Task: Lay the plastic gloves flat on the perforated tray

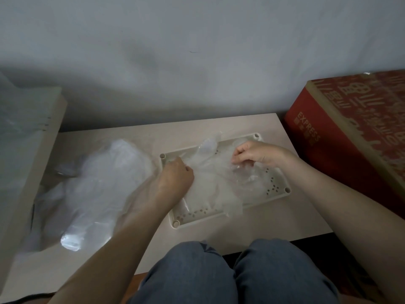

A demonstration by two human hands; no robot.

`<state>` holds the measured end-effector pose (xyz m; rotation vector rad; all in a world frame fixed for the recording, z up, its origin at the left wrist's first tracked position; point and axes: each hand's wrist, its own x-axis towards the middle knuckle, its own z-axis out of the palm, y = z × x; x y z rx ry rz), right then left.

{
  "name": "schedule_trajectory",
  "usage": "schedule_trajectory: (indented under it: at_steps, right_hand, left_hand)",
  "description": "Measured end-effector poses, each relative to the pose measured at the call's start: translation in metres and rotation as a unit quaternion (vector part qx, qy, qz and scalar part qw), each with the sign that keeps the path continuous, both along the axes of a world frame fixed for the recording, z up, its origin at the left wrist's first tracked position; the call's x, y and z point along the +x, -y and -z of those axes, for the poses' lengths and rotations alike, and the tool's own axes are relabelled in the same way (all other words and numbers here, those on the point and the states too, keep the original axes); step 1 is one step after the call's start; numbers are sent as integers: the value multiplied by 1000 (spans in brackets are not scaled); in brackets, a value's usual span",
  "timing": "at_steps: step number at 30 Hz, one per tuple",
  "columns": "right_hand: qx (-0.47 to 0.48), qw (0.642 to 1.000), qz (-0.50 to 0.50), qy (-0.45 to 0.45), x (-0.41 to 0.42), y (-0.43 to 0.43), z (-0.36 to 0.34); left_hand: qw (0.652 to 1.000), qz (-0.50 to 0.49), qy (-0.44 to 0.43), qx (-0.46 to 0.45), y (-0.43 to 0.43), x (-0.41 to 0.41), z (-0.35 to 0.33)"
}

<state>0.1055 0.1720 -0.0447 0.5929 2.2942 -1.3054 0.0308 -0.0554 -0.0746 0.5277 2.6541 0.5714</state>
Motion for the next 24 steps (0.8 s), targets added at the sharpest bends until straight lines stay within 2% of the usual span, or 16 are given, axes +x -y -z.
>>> schedule_trajectory:
  at_steps: [2, 4, 5, 7, 9, 12, 15, 18, 24]
  right_hand:
    - [3, 1000, 12, -7, 0, -3, 2]
    - [-2, 1000, 16, -10, 1, -4, 5]
    - [-2, 1000, 18, -12, 0, -4, 7]
    - [0, 1000, 24, -17, 0, -3, 9]
    - [-9, 999, 41, -23, 0, -2, 11]
    - [-44, 996, 62, -40, 1, -3, 12]
    - [-51, 996, 61, -44, 5, -6, 8]
    - [-33, 995, 71, -57, 7, -13, 5]
    - [-8, 977, 157, -147, 3, -17, 16]
  left_hand:
    - [990, 23, -129, -41, -3, 8, -1]
    - [962, 46, -267, -42, -5, 13, 0]
    - [947, 64, -315, -22, -7, 15, 0]
    - [923, 148, -355, 34, -11, 18, 3]
    - [902, 273, -331, 45, -14, 19, 10]
    - [904, 359, -228, -52, -11, 18, 22]
    - [915, 345, -177, -113, -8, 15, 37]
    - [925, 326, -161, -111, -6, 13, 43]
    - [933, 302, -159, -111, -10, 15, 44]
